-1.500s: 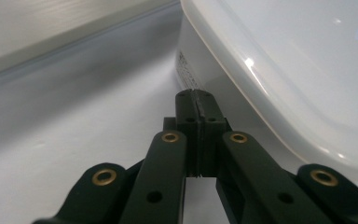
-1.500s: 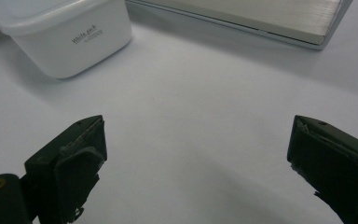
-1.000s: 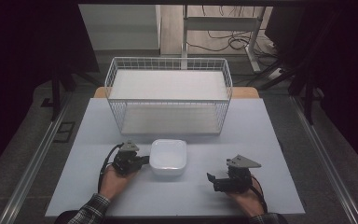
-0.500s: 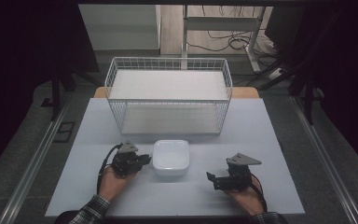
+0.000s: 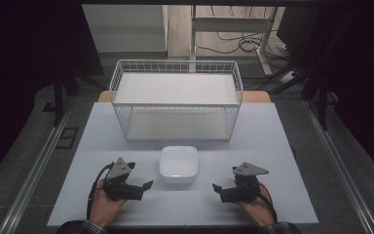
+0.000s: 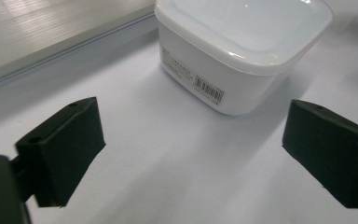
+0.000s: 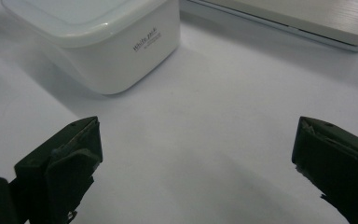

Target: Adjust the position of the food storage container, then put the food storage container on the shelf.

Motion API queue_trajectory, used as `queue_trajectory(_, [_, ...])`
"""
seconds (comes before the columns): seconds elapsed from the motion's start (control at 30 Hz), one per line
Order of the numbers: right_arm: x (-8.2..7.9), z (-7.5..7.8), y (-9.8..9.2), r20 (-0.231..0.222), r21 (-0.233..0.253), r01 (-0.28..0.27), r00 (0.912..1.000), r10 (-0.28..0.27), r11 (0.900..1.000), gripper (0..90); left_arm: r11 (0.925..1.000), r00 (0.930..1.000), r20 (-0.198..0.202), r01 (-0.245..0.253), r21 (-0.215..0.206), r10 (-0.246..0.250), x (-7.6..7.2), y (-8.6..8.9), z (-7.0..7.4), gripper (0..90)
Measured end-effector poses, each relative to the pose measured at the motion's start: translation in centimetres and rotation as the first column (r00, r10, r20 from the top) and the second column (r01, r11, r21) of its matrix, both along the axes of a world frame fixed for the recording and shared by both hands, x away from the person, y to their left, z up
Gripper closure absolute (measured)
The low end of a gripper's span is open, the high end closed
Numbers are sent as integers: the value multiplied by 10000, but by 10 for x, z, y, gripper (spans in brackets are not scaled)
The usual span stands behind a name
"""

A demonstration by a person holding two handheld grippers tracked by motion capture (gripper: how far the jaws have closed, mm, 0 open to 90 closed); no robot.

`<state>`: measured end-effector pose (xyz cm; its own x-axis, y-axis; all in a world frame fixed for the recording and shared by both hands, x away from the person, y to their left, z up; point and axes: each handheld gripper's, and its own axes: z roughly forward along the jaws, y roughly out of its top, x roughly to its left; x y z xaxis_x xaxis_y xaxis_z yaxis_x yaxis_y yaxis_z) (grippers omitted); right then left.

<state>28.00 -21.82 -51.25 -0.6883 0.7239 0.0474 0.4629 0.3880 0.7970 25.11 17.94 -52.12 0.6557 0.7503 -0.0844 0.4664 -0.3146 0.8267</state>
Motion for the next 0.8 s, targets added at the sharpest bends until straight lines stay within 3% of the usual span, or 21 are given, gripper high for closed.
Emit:
queue_trajectory(0.13, [1, 1, -1, 93, 204, -99, 9999, 97, 9997, 11, 9992, 9999, 59, 150, 370, -152, 3, -1, -6, 28])
queue_trajectory(0.23, [2, 0, -1, 87, 207, -154, 9998, 152, 9997, 11, 9993, 9998, -77, 162, 328, -160, 4, -1, -7, 29])
queue_trajectory(0.43, [4, 0, 4, -116, 306, -320, 9994, 323, 9990, 23, 9990, 9981, -581, 198, -392, -220, 7, 2, -3, 38])
queue_trajectory(0.63, [13, 6, 14, -356, 619, -407, 9984, 429, 9973, 0, 9933, 9969, -724, 227, -1129, -311, 13, 2, 5, 25])
queue_trajectory(0.8, [19, 12, 25, -466, 656, -621, 9968, 652, 9959, 0, 9930, 9960, -699, 483, -1078, -560, 18, -5, 9, 20])
